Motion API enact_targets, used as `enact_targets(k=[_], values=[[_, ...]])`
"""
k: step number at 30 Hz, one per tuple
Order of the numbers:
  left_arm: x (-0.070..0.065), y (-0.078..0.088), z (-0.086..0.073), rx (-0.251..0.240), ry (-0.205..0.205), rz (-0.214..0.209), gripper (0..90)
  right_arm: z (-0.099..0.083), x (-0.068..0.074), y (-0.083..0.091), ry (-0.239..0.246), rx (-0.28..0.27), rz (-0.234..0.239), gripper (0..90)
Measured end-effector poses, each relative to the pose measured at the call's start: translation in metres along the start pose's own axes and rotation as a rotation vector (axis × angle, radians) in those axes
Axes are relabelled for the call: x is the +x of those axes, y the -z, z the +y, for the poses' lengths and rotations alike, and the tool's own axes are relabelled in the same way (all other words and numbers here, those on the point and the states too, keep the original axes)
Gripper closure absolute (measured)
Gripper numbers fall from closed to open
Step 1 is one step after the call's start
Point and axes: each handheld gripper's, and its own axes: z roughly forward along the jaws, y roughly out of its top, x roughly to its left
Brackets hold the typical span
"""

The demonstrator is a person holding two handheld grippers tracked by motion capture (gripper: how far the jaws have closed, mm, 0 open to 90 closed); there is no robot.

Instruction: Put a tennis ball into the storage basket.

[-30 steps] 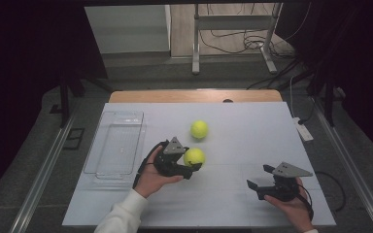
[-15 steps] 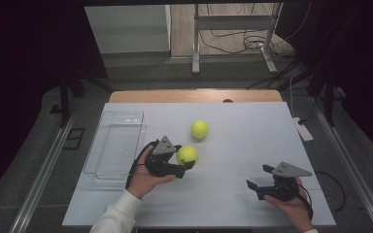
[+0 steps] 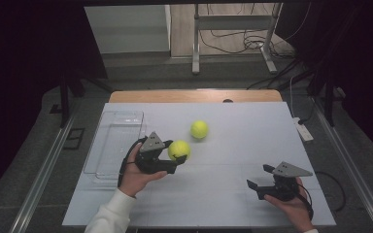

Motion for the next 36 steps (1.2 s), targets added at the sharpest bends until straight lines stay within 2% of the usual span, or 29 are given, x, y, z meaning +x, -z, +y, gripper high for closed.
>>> enact_targets(k=[11,36], values=[[0.009,0.016,0.003,-0.042,0.017,0.039,27.7,0.0,0.0,0.0,0.003,0.003,-0.005,12.8],[0.024,0.035,0.003,-0.095,0.049,0.094,27.7,0.0,-0.001,0.0,0.005,0.002,-0.004,12.8]])
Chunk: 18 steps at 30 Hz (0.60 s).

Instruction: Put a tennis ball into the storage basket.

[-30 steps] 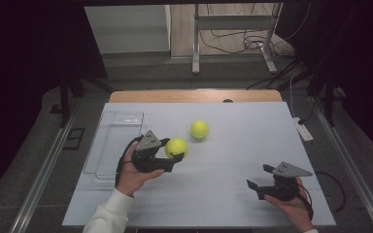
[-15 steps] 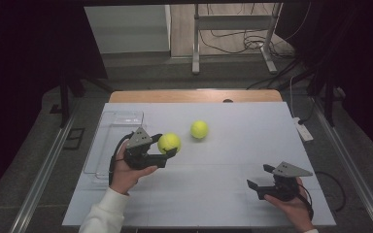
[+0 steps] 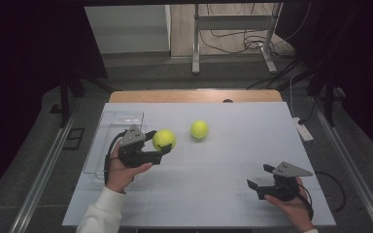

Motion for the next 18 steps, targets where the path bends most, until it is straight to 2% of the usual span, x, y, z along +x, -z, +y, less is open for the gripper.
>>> enact_targets(k=[18], values=[[0.0092,0.0083,0.0002,-0.025,0.014,0.045,27.7,0.0002,0.0003,0.0003,-0.001,-0.004,0.001,12.8]])
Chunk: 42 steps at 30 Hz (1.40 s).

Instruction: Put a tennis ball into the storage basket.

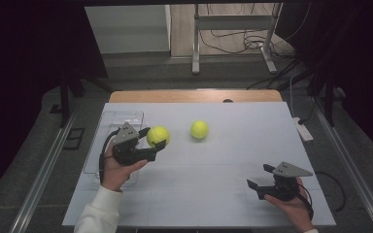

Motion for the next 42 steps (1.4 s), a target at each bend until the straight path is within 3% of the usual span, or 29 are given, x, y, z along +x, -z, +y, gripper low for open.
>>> enact_targets(k=[17,42], values=[[0.01,-0.001,-0.004,0.006,0.02,0.033,27.7,0.0,0.0,0.0,0.0,0.0,-0.002,12.8],[0.039,0.015,-0.007,-0.027,0.071,0.129,27.8,0.0,0.0,0.0,0.0,0.0,-0.002,12.8]])
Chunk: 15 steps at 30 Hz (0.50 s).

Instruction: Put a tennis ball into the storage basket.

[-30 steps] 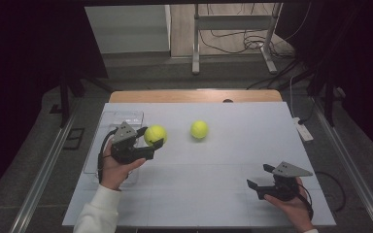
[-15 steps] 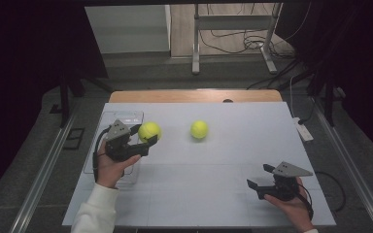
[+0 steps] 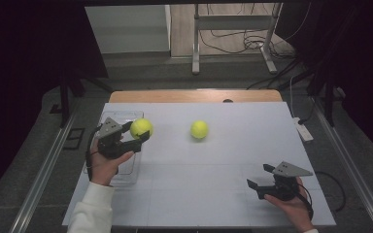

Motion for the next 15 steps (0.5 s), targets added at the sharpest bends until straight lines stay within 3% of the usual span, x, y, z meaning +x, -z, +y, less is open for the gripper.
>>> enact_targets(k=[15], values=[[0.012,0.005,-0.001,-0.013,0.02,0.041,27.8,0.0,0.0,0.0,0.0,-0.001,-0.001,12.8]])
